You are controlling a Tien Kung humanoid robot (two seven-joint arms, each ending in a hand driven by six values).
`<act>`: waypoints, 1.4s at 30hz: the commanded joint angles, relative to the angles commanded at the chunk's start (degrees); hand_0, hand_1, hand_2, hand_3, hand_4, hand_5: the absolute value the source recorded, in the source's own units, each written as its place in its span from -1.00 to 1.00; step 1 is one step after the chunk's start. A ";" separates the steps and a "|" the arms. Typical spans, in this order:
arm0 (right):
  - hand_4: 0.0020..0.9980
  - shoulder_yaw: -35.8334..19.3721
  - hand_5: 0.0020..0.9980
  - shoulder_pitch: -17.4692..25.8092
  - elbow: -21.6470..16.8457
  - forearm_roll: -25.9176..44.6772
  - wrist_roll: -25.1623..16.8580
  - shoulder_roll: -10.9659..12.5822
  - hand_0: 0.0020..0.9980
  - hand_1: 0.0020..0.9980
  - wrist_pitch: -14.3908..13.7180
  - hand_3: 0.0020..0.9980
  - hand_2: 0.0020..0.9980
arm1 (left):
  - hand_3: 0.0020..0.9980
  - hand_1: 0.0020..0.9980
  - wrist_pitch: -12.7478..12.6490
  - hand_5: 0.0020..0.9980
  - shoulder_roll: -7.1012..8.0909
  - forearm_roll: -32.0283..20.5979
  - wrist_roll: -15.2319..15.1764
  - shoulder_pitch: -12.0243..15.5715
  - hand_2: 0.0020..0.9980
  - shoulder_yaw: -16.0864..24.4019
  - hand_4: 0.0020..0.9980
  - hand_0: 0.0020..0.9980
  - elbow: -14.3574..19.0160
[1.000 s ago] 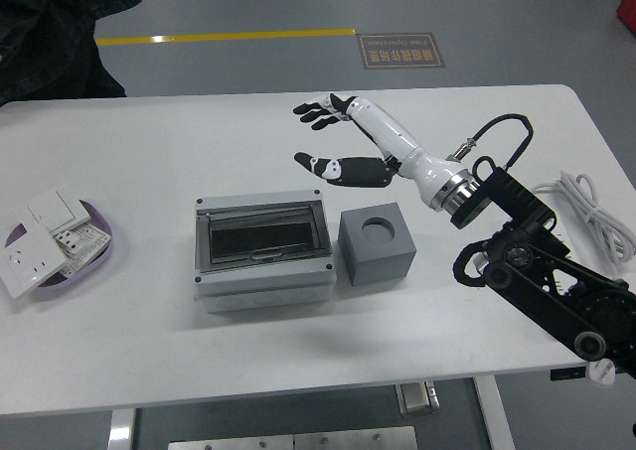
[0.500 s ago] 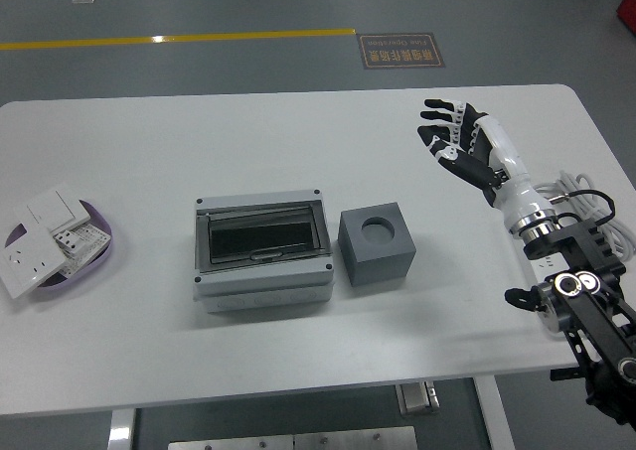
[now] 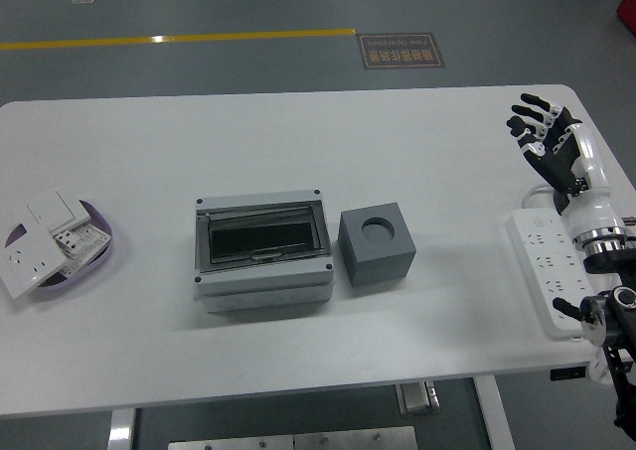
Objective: Pick up the cylinder from the cube,place it in the box,flap close box
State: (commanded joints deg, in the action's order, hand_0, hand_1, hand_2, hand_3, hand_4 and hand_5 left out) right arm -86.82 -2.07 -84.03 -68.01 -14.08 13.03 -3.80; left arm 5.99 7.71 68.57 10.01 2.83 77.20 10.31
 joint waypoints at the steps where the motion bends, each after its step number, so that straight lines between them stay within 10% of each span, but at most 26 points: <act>1: 0.48 -0.14 -0.27 0.11 0.06 0.38 -0.44 -0.04 0.51 0.37 0.31 0.43 0.42 | 0.39 0.34 0.00 -0.37 0.10 0.09 0.04 0.02 0.31 0.07 0.50 0.29 0.00; 42: 0.60 -1.25 -0.19 1.94 0.45 2.49 -4.38 -0.81 0.53 0.40 -0.44 0.43 0.42 | 0.39 0.34 -0.21 -0.37 -0.49 0.05 0.22 0.99 0.31 1.63 0.50 0.29 0.00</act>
State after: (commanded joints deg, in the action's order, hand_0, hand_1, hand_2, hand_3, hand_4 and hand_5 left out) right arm -88.07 -0.12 -83.58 -65.52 -18.46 12.22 -4.23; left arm 5.78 7.22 68.62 10.23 3.82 78.83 10.31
